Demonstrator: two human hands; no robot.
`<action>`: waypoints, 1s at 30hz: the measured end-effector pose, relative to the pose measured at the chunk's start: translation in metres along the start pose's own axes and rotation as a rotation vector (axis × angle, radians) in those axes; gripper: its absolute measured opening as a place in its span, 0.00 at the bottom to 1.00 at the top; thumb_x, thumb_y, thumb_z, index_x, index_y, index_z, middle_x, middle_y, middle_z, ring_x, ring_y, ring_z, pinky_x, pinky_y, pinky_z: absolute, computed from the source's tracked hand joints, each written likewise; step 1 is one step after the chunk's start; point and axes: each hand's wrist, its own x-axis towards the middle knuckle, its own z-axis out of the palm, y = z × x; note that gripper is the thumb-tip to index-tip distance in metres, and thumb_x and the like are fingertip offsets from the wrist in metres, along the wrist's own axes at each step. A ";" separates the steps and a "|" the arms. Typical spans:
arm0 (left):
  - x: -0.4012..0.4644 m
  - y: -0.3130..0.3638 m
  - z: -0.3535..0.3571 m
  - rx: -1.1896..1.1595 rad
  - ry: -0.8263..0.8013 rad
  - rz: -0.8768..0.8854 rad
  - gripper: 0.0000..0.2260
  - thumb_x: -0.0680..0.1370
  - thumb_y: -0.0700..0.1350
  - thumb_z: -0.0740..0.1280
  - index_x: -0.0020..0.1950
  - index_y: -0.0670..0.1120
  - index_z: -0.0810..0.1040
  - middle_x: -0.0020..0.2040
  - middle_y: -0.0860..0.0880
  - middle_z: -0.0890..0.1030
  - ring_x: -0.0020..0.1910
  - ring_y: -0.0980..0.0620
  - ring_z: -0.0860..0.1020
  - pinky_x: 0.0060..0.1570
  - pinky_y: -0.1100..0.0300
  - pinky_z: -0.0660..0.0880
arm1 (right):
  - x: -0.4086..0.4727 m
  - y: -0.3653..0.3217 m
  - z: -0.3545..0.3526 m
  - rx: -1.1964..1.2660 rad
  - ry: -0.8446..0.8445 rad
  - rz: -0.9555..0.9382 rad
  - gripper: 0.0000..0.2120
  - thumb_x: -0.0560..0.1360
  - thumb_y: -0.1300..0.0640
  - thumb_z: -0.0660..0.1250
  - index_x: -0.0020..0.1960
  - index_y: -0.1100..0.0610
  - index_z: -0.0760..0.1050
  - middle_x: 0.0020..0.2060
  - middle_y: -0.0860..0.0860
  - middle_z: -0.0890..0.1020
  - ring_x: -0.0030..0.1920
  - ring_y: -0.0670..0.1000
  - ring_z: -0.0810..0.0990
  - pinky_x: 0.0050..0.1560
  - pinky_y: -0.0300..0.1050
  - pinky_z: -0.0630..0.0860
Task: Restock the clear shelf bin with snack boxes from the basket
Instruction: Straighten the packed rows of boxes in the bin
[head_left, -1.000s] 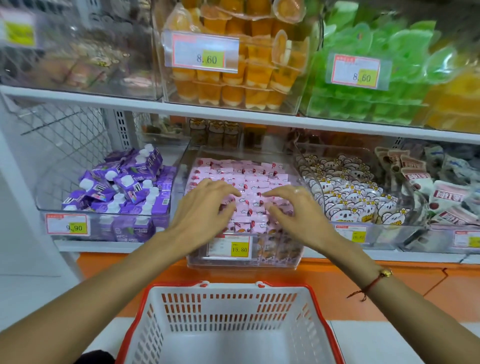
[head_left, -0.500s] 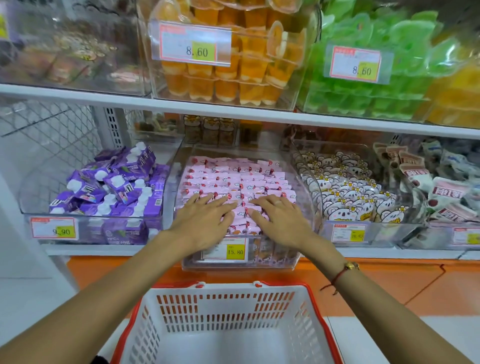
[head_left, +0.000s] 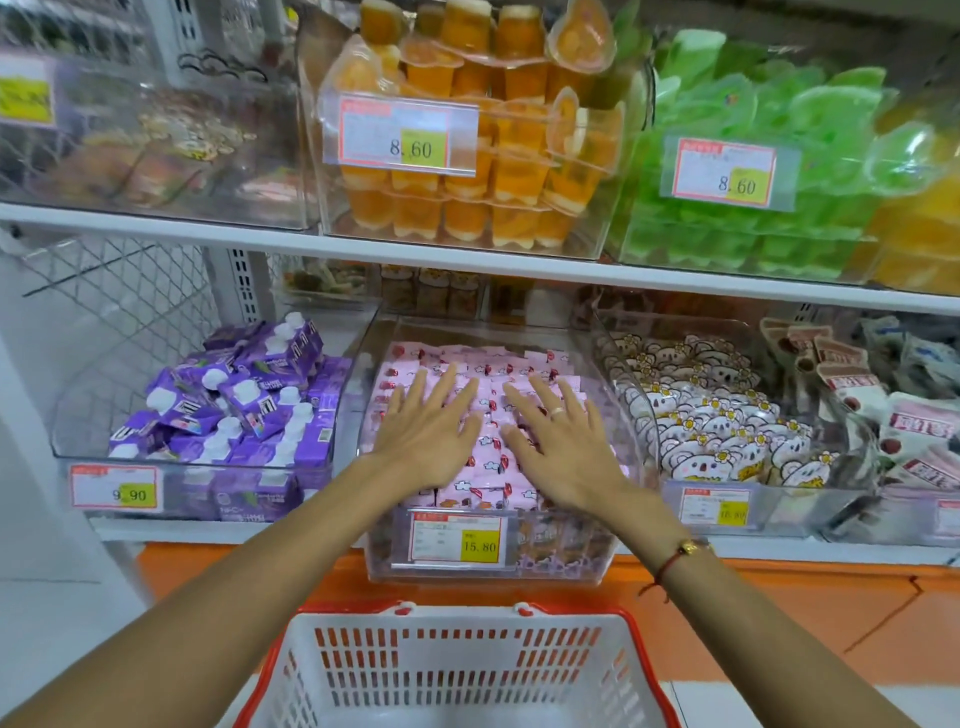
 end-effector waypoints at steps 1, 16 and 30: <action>0.008 0.000 0.001 0.011 -0.065 -0.019 0.24 0.81 0.58 0.41 0.77 0.57 0.42 0.77 0.52 0.38 0.76 0.46 0.37 0.72 0.47 0.36 | 0.008 0.000 0.003 -0.022 -0.062 0.026 0.26 0.80 0.38 0.45 0.77 0.41 0.47 0.78 0.47 0.46 0.77 0.53 0.40 0.74 0.57 0.38; -0.088 -0.040 -0.033 -0.394 0.865 0.021 0.09 0.78 0.48 0.61 0.57 0.51 0.70 0.54 0.55 0.74 0.51 0.55 0.72 0.48 0.63 0.65 | -0.004 -0.025 -0.016 0.124 0.076 -0.325 0.32 0.75 0.32 0.49 0.76 0.45 0.56 0.76 0.48 0.59 0.77 0.53 0.53 0.75 0.55 0.49; -0.100 -0.048 -0.002 -0.445 0.472 -0.140 0.12 0.82 0.51 0.54 0.46 0.54 0.75 0.34 0.51 0.81 0.32 0.60 0.76 0.37 0.59 0.71 | 0.020 -0.092 0.017 0.076 -0.153 -0.432 0.30 0.79 0.40 0.56 0.75 0.54 0.58 0.74 0.52 0.64 0.71 0.54 0.66 0.69 0.51 0.64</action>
